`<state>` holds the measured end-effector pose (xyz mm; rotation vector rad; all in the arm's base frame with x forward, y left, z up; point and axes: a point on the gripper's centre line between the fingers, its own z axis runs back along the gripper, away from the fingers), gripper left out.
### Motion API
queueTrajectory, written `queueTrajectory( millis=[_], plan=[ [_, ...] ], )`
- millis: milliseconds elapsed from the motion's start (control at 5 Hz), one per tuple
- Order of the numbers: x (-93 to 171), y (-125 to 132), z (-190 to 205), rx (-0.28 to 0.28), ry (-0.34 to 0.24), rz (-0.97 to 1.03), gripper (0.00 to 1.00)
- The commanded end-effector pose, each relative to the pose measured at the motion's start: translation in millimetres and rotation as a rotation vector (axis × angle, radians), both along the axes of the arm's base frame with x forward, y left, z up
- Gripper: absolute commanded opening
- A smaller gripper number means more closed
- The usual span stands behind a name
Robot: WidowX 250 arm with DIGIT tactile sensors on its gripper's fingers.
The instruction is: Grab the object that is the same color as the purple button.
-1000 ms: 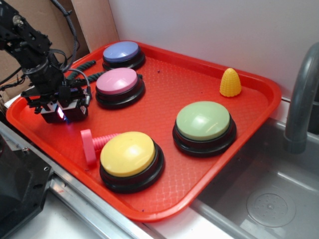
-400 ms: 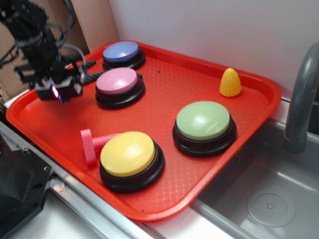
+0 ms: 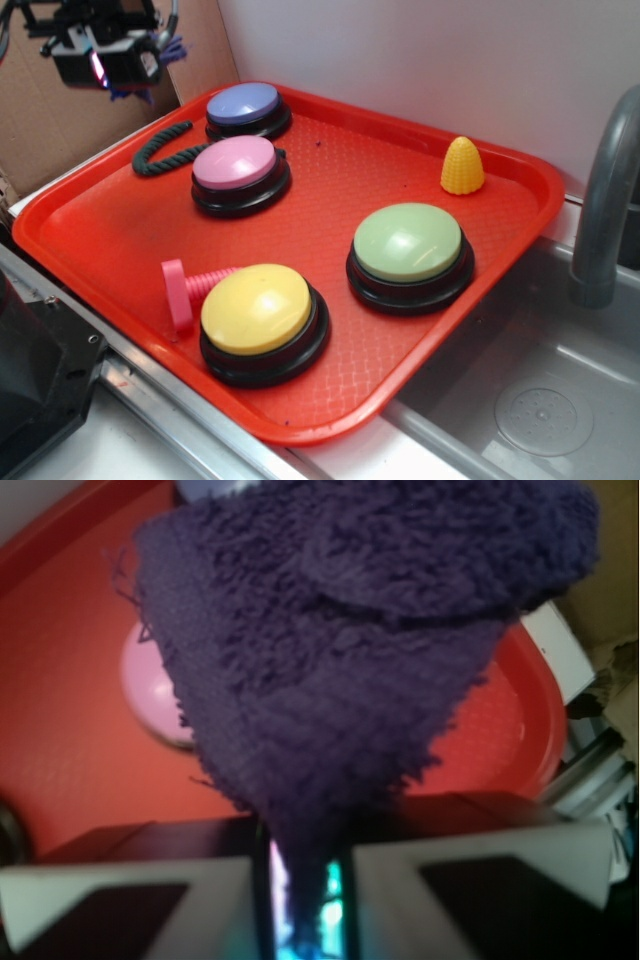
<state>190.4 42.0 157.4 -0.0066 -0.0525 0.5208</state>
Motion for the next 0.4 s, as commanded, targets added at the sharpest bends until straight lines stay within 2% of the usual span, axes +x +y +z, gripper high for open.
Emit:
queueTrajectory(
  millis=[0, 200],
  plan=[
    [-1.3, -26.2, 46.0, -0.014, -0.083, -0.154, 0.0],
    [1.4, -26.4, 39.3, 0.019, -0.065, -0.158, 0.0]
  ],
)
